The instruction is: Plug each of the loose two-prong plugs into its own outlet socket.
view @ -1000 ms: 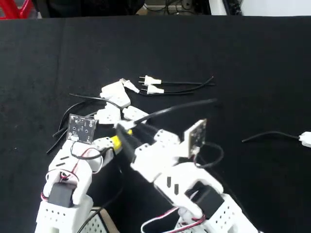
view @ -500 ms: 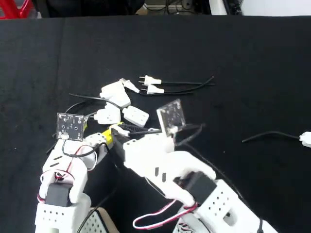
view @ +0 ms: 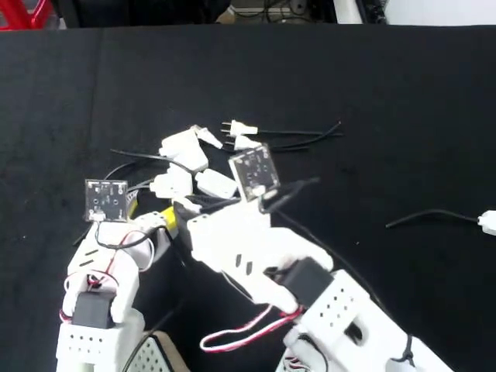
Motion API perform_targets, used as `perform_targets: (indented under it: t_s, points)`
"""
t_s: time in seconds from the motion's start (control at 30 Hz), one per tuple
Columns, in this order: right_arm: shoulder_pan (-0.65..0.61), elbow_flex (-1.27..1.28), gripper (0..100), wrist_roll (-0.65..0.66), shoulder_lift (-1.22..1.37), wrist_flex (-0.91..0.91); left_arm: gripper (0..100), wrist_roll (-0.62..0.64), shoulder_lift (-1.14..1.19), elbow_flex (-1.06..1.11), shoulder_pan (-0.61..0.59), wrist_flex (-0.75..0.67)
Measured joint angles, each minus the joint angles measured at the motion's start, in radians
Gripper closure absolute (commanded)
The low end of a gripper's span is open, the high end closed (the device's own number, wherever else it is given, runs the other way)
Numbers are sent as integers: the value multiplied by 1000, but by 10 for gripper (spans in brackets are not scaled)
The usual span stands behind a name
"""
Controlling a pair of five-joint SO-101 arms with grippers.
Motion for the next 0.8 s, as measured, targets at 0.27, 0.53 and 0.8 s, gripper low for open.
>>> perform_targets:
  t_s: [0.27,0.53,0.8]
  points:
    - [-12,-81,987,32,133,32,614,87,3,-58,-46,106]
    - [-17,-124,987,49,167,97,616,95,3,-58,-52,107]
    - [206,-345,987,278,258,463,618,-9,-8,-69,-52,152]
